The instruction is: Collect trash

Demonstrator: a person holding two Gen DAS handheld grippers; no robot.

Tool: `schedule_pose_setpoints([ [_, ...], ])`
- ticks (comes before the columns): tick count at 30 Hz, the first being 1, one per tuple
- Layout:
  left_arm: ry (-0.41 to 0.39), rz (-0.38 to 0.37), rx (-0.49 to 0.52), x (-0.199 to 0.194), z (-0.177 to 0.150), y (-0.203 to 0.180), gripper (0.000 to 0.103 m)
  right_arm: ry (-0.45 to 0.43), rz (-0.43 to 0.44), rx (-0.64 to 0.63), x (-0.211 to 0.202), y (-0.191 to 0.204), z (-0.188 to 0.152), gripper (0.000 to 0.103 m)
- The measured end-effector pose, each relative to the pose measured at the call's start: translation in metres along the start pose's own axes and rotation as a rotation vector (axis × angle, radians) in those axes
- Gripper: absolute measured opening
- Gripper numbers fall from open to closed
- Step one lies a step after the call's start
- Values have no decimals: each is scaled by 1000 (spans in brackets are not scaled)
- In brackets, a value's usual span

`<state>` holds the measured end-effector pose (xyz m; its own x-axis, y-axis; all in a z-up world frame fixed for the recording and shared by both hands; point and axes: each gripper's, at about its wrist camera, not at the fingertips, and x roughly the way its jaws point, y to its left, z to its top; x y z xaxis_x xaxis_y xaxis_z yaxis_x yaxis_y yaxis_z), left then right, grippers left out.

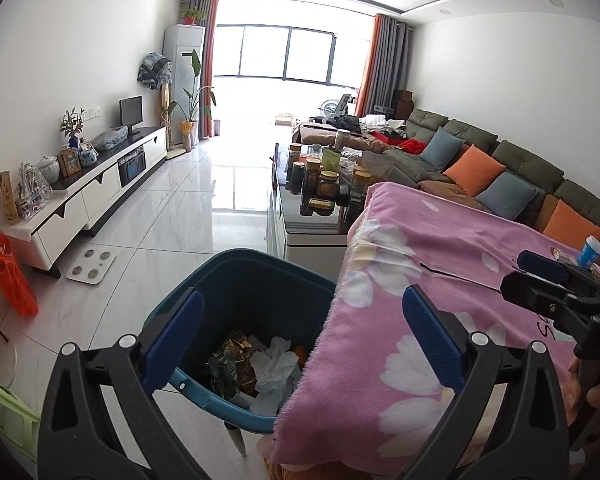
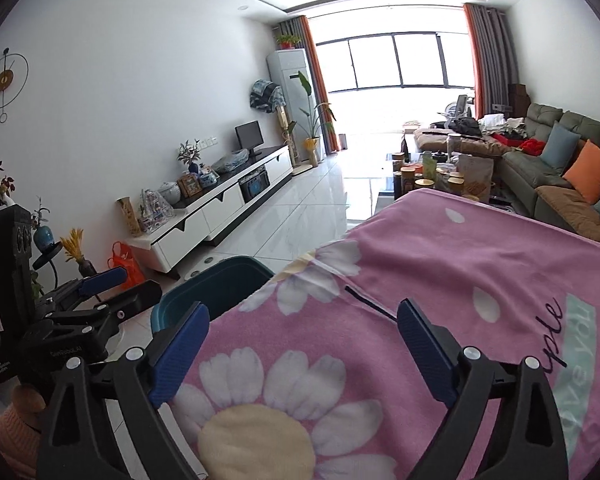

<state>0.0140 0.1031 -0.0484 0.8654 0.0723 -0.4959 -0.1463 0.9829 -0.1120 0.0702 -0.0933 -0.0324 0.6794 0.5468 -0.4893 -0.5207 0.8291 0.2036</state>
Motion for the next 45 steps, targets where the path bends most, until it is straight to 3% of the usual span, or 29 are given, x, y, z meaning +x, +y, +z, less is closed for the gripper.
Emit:
schedule_pose_setpoints([
  [4, -49, -17, 30, -12, -7, -36, 98, -79, -126, 5, -30, -16, -13, 96],
  [11, -167, -53, 121, -25, -6, -92, 98, -169, -258, 37, -73, -41, -31, 96],
  [25, -241, -107, 115, -30, -6, -129, 98, -294, -446, 79, -128, -64, -50, 96],
  [45, -341, -119, 163, -45, -10, -155, 98, -346, -519, 91, -152, -67, -55, 96],
])
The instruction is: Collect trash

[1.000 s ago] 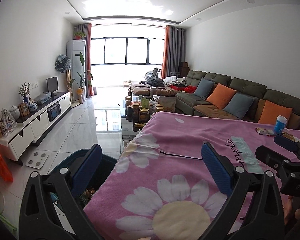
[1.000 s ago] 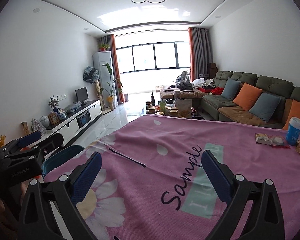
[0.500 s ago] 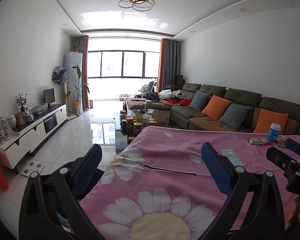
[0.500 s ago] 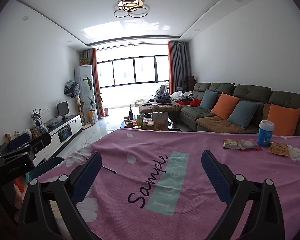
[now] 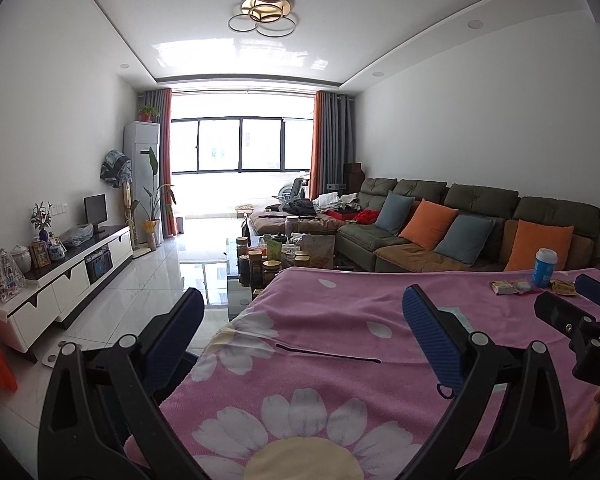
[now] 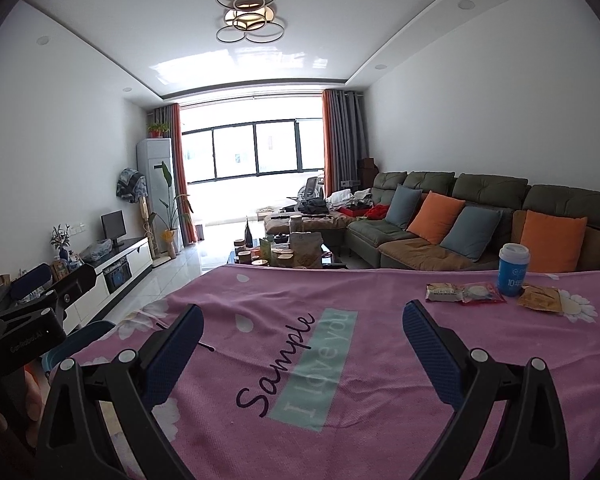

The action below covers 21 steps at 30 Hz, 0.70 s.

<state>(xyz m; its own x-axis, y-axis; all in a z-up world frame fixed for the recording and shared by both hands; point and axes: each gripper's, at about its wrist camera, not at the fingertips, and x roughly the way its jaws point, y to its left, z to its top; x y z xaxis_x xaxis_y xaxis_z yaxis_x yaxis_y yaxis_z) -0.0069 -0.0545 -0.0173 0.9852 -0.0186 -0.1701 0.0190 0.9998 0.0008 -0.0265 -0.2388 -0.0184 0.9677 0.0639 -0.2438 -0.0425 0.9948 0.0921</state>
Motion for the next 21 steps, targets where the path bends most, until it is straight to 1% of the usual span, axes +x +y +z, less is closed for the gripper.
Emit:
schedule_pose_setpoints([
  [8, 6, -19, -3, 2, -1, -3, 98, -4, -8, -2, -2, 0, 3, 96],
  [21, -1, -9, 11, 3, -4, -7, 98, -6, -11, -1, -2, -1, 4, 96],
])
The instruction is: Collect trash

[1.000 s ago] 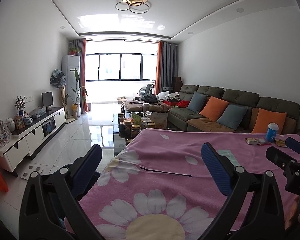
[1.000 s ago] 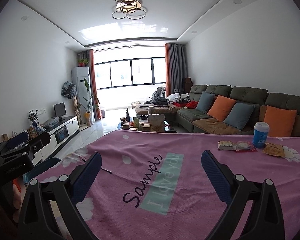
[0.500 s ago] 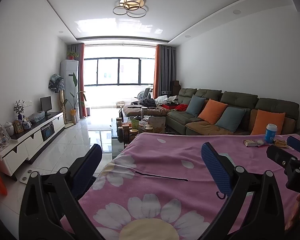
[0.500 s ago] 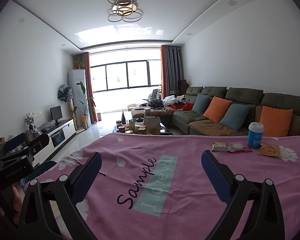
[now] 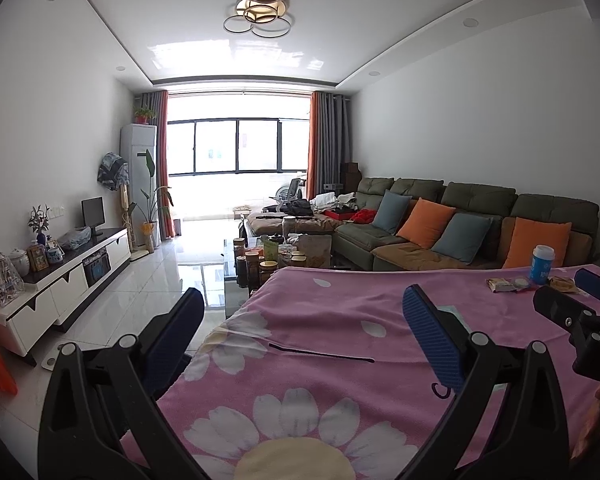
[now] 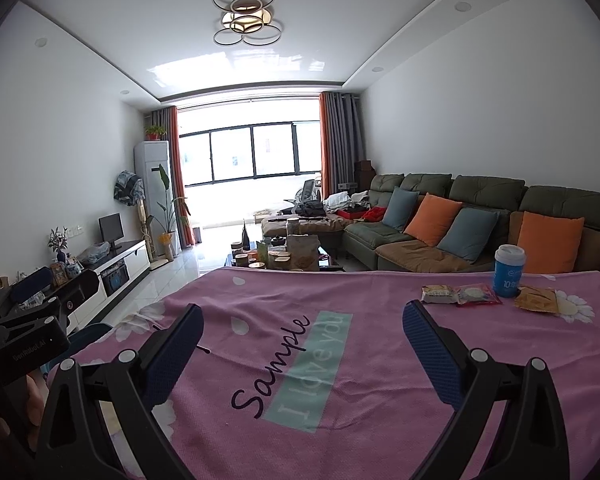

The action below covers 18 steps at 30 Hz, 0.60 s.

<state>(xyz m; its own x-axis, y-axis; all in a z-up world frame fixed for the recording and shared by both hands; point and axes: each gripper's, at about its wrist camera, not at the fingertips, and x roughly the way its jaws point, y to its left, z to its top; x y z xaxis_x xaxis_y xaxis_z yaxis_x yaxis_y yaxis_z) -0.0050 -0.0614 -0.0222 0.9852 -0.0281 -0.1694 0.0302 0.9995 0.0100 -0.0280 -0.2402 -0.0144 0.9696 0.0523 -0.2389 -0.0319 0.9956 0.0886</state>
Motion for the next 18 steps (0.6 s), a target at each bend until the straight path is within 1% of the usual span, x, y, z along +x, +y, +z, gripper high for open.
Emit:
schedule_pose_setpoints([
  [18, 0, 5, 2, 0, -1, 0, 98, 1, 0, 0, 0, 0, 0, 96],
])
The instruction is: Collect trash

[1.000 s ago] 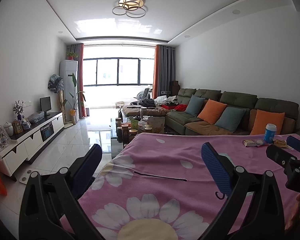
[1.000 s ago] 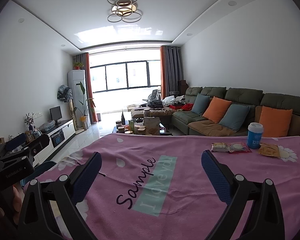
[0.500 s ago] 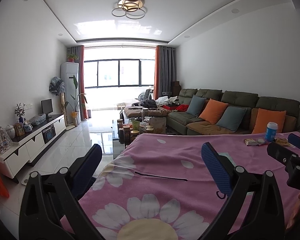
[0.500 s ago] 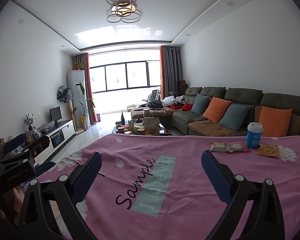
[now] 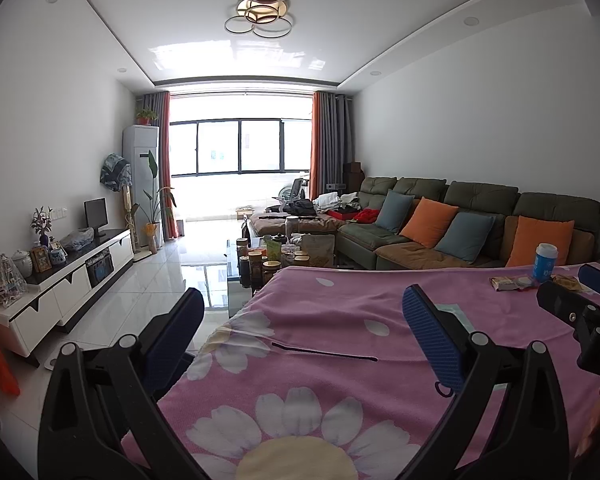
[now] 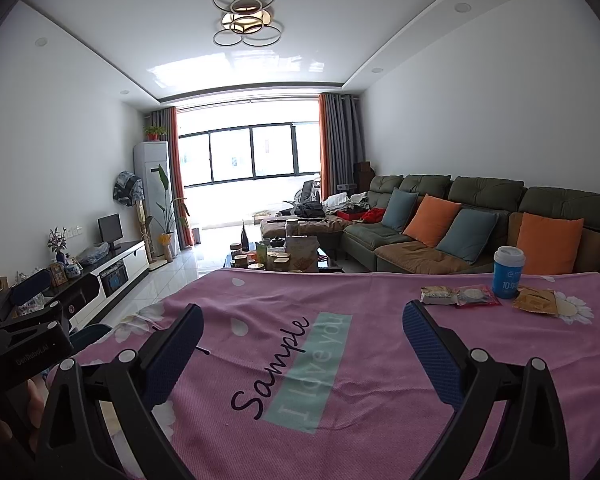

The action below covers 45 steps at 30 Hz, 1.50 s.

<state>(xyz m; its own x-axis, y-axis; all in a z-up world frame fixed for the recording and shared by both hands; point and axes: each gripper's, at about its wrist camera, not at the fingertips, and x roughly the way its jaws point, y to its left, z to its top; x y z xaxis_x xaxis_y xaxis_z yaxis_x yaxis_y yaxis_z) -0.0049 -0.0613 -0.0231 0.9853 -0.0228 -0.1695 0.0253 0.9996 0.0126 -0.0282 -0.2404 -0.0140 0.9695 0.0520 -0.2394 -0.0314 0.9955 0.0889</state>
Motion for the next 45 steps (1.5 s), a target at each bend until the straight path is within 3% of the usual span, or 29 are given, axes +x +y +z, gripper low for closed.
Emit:
schedule_pose_setpoints([
  [45, 4, 9, 5, 2, -4, 7, 98, -5, -4, 9, -1, -1, 1, 96],
])
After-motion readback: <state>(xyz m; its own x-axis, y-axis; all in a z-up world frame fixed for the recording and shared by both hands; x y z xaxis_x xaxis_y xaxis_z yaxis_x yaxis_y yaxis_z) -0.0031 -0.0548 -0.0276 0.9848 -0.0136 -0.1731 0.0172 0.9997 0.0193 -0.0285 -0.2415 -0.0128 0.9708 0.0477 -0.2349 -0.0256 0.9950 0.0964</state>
